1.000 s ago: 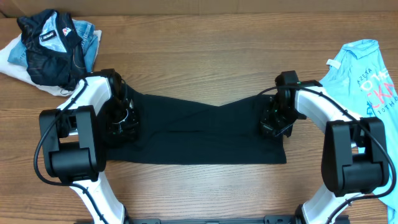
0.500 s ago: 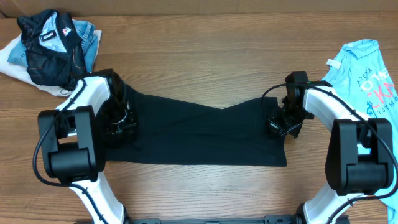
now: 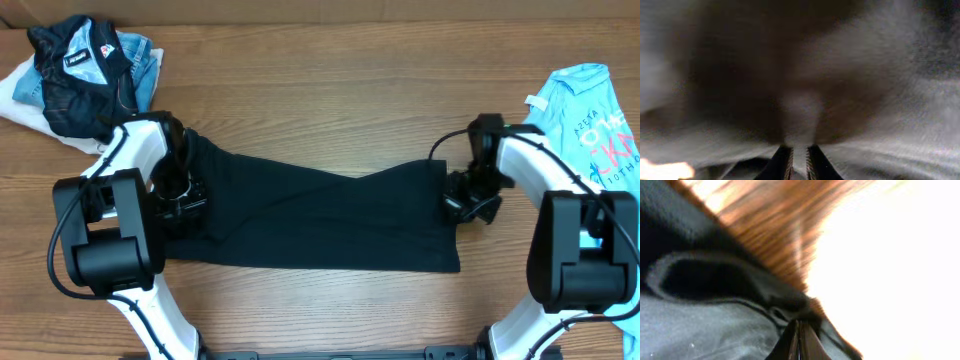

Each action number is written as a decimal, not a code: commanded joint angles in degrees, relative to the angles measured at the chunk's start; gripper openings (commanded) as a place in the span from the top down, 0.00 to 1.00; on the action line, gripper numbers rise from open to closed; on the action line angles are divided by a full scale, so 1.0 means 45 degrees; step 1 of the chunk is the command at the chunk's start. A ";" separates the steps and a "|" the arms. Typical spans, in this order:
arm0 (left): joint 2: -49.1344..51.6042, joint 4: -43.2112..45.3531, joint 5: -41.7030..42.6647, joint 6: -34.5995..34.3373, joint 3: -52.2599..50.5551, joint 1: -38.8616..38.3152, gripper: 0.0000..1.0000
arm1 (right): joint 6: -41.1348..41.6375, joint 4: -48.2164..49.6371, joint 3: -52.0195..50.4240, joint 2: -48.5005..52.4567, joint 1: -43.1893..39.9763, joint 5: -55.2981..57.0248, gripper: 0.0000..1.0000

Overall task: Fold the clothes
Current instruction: 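Fold the shirt's upper edge down with both grippers, then release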

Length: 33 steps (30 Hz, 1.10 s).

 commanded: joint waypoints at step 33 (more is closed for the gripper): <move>-0.7786 -0.3186 0.1928 0.1399 0.3400 0.0107 0.00 | -0.1161 -0.6149 0.5974 -0.2890 -0.2458 0.0607 0.45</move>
